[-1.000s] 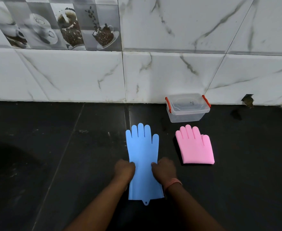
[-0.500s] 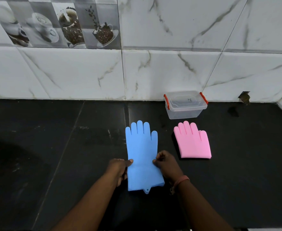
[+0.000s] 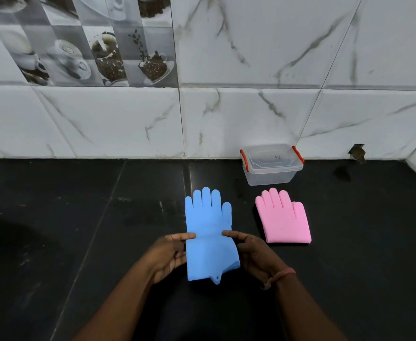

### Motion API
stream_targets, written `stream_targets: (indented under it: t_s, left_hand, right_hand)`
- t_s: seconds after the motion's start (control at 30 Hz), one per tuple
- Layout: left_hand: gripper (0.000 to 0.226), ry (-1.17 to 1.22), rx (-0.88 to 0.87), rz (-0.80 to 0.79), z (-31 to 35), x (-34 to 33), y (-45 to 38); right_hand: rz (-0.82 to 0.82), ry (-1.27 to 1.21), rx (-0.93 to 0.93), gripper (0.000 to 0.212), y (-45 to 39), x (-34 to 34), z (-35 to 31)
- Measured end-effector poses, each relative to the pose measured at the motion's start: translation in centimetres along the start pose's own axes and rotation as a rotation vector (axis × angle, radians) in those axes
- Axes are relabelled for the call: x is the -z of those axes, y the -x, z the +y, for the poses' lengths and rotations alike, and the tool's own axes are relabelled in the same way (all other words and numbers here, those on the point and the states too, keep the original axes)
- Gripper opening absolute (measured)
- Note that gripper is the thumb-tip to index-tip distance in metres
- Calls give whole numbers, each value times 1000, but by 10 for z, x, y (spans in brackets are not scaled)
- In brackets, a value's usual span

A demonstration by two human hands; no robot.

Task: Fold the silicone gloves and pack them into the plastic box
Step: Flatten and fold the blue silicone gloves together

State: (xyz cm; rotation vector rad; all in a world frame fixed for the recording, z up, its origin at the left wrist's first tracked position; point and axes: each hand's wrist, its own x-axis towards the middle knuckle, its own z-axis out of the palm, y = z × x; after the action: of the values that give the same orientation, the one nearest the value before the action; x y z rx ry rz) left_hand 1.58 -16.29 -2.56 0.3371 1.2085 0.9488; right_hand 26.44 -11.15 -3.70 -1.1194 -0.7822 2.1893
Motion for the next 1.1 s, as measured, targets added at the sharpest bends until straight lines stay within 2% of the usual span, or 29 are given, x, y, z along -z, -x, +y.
stream_targets:
  t_s: [0.1,0.3,0.37,0.47,0.57,0.63,0.73,0.9,0.97,1.03,1.1]
  left_hand:
    - [46,-67,-21,-44,2,3,1]
    - [31,-582,-291,90,-4,-2,-3]
    - [27,-689,-385,105,-4,-1,-6]
    - [23,-984,-522,176,-3,6,-13]
    - [20,-1074,-591,246,3,12,-21]
    - [23,-1035,-522,229,8,9,-25]
    - [29,-956,-377,273,19,-1,-34]
    - [29,-966,-219,383,30,-11,-53]
    - [34,-937,-173,415,30,-11,-60]
    - [29,-865,-133,452,31,-13,-64]
    - [33,-788,-112,465,31,-13,-68]
  right_hand:
    - [95,229,128,39,-6,-2,5]
    - [342,648,291,25,-21,-9,11]
    - [366,837,360,23,-26,-8,12]
    - [357,1039,480,14,-33,0,8]
    - [268,1047,499,13,-39,4,0]
    - [244,957,417,16,-43,0,-1]
    - [344,880,271,33,-57,-6,-10]
    - [465,1038,29,29,-84,-20,-35]
    - [504,1053,-18,31,-92,-20,-37]
    - [513,1105,-42,39,-96,-20,-38]
    - [504,1130,-17,37,-98,-21,-38]
